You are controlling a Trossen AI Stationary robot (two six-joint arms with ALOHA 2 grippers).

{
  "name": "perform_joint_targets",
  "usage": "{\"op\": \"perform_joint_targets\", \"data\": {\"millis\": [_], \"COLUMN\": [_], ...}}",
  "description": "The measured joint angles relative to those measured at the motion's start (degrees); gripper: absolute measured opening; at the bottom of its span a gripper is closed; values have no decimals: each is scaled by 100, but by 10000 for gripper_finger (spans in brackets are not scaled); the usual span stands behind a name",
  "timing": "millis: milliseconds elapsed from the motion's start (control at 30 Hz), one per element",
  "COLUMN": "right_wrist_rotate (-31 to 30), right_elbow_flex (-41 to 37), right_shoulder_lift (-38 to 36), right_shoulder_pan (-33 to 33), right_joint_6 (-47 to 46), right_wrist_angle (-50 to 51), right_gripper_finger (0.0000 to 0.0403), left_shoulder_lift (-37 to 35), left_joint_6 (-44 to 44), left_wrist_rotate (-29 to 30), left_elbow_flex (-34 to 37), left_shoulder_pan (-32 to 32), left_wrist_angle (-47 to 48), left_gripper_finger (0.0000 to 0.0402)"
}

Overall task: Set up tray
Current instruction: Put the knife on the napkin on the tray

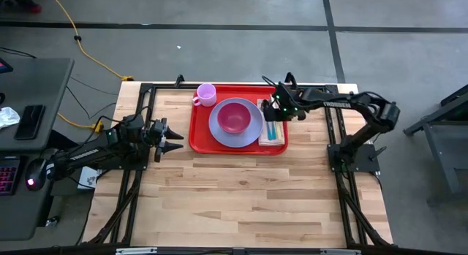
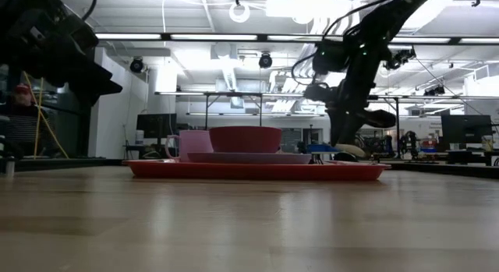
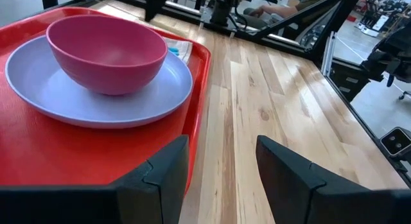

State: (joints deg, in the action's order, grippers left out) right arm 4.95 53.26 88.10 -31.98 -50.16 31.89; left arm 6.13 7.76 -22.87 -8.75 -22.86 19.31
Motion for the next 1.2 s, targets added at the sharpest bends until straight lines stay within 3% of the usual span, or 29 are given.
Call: {"op": "perform_joint_targets", "data": {"millis": [467, 933, 1200], "right_wrist_rotate": [190, 175, 188], "right_elbow_flex": [179, 177, 172], "right_shoulder_lift": [347, 367, 791], "right_shoulder_pan": [-370, -360, -256], "right_joint_6": [-404, -683, -659], "right_wrist_angle": [376, 381, 263], "right_gripper_finger": [32, 32, 32], "left_shoulder_lift": [0, 0, 1], "left_joint_6": [1, 1, 1], "left_wrist_rotate": [0, 1, 0], "left_elbow_flex": [0, 0, 0], "left_shoulder_pan": [-1, 0, 1], "left_wrist_angle": [37, 33, 29], "left_gripper_finger": [211, 211, 211]}}
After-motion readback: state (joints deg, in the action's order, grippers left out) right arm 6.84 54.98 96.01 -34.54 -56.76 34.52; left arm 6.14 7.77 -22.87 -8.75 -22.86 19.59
